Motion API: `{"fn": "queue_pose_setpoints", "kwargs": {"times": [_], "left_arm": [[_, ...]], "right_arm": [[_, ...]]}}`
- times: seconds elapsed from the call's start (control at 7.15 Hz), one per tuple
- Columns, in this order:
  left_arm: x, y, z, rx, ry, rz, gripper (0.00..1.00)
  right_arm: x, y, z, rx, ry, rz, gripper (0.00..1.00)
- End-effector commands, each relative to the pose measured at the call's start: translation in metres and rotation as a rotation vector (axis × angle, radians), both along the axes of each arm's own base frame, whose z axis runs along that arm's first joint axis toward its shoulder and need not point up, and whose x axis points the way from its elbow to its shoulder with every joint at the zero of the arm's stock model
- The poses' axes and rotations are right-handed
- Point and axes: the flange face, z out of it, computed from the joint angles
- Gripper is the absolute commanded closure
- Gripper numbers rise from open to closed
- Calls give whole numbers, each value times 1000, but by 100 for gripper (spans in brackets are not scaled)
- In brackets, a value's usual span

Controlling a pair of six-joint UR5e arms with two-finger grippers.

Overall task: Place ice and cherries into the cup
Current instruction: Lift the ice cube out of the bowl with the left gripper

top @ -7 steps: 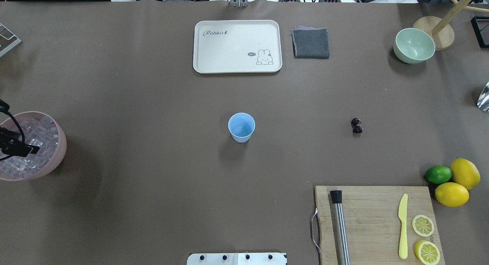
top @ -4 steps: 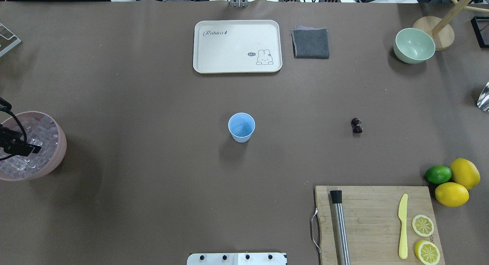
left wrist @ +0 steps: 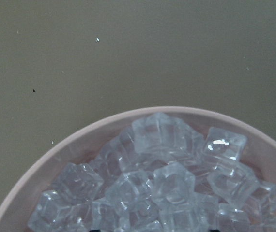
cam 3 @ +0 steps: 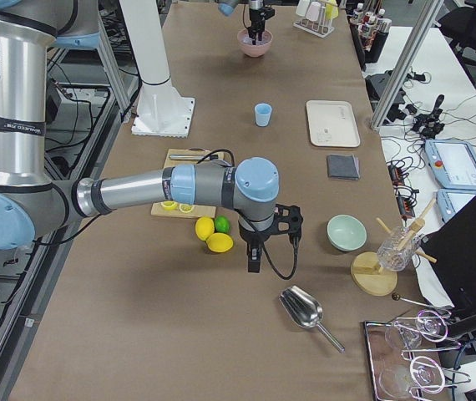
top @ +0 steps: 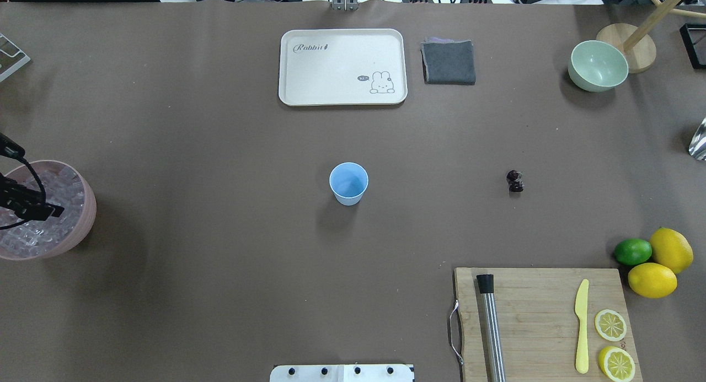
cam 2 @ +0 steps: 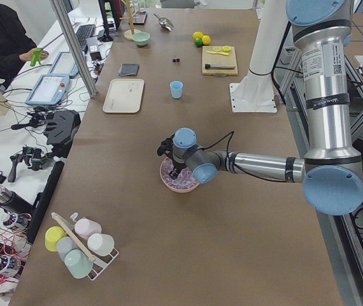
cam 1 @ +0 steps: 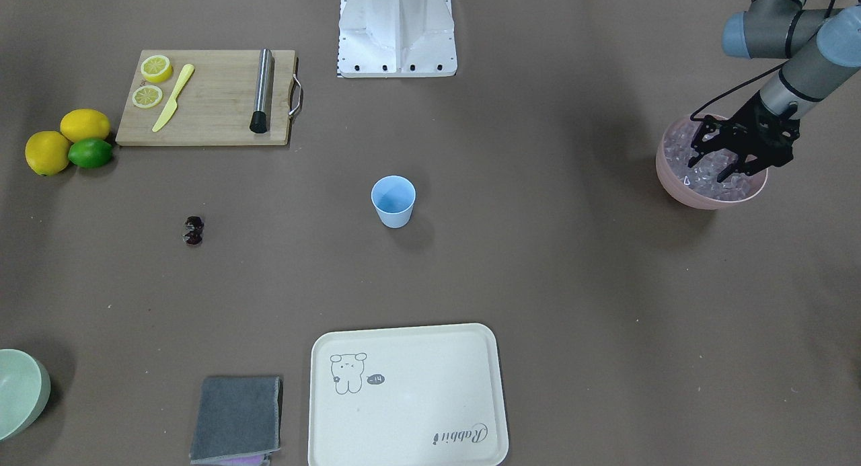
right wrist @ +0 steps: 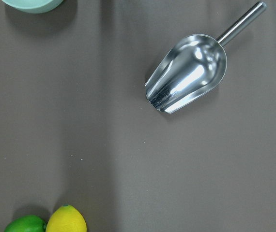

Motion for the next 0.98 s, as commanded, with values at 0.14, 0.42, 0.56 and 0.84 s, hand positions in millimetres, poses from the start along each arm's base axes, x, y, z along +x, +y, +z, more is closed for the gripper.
{"fn": "queue_pose_setpoints", "kwargs": {"times": [0.14, 0.42, 0.56, 0.84], "left_arm": [[0, 4, 1, -2, 0, 6, 38], [2, 6, 1, 0, 0, 11, 38], [5, 7, 2, -1, -3, 16, 38], [6, 8, 3, -1, -5, 19, 38]], "right_arm": [[0, 0, 0, 0, 0, 0, 0], [0, 0, 0, 0, 0, 0, 0], [0, 0, -1, 1, 0, 0, 0], [0, 0, 0, 0, 0, 0, 0]]}}
